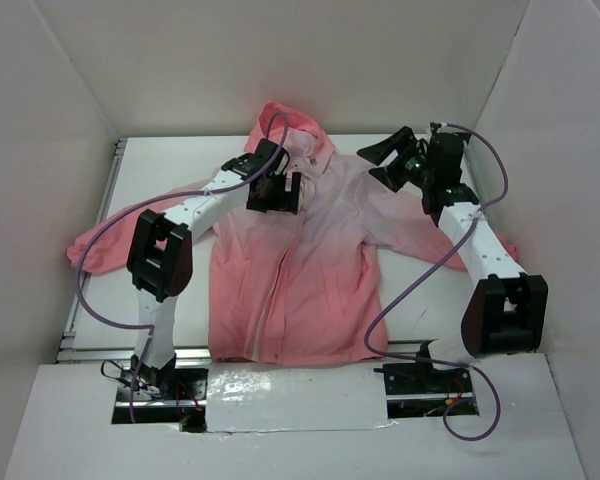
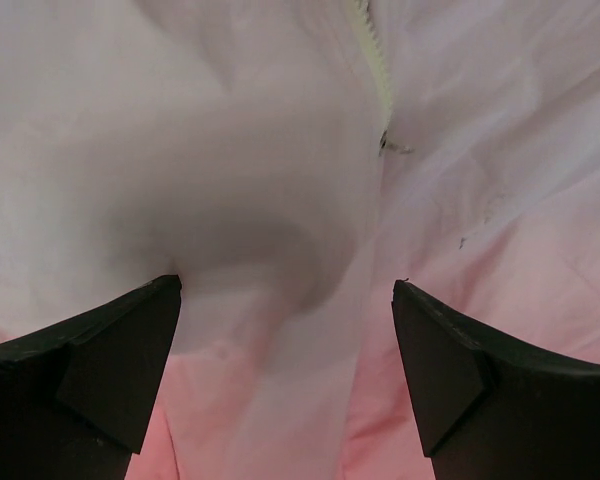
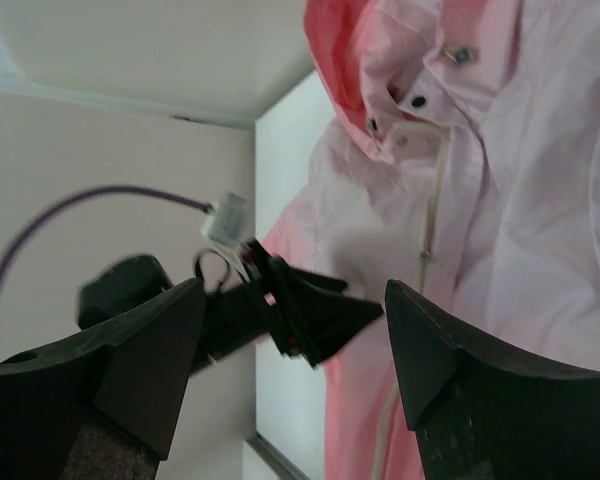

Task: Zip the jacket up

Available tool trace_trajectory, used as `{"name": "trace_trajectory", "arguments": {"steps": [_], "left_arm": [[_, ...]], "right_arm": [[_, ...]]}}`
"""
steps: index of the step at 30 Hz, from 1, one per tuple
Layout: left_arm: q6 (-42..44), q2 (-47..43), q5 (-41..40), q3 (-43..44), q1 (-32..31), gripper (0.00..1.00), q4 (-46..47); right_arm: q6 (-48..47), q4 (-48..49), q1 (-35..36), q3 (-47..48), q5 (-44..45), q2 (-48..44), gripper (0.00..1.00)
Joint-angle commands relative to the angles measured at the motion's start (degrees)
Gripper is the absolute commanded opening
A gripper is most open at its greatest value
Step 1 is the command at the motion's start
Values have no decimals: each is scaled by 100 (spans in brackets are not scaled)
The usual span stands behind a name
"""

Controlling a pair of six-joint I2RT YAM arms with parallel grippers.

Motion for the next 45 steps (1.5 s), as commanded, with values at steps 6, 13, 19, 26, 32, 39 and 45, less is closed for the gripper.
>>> {"name": "trace_trajectory", "arguments": {"steps": [6, 13, 19, 26, 32, 39, 45], "left_arm": [[644, 519, 426, 70, 353, 97, 171], [152, 626, 989, -194, 283, 95, 426], [-121, 336, 1228, -194, 81, 99, 655], [-261, 36, 534, -37, 81, 99, 304], [-341, 159, 955, -124, 63, 96, 558], [-463, 520, 1552, -264, 28, 88, 1084], [-560, 941, 1404, 111, -7, 82, 911]], "right_arm": [[-548, -578, 22, -168, -74, -560, 80], [-767, -781, 22, 509, -689, 258, 80], [-205, 27, 40, 131, -1049, 539, 79], [-240, 18, 49, 18, -945, 426, 79], [-205, 27, 93, -61, -874, 338, 79], [-258, -61, 119, -70, -883, 276, 78], [-267, 27, 145, -237, -988, 267, 77]]}}
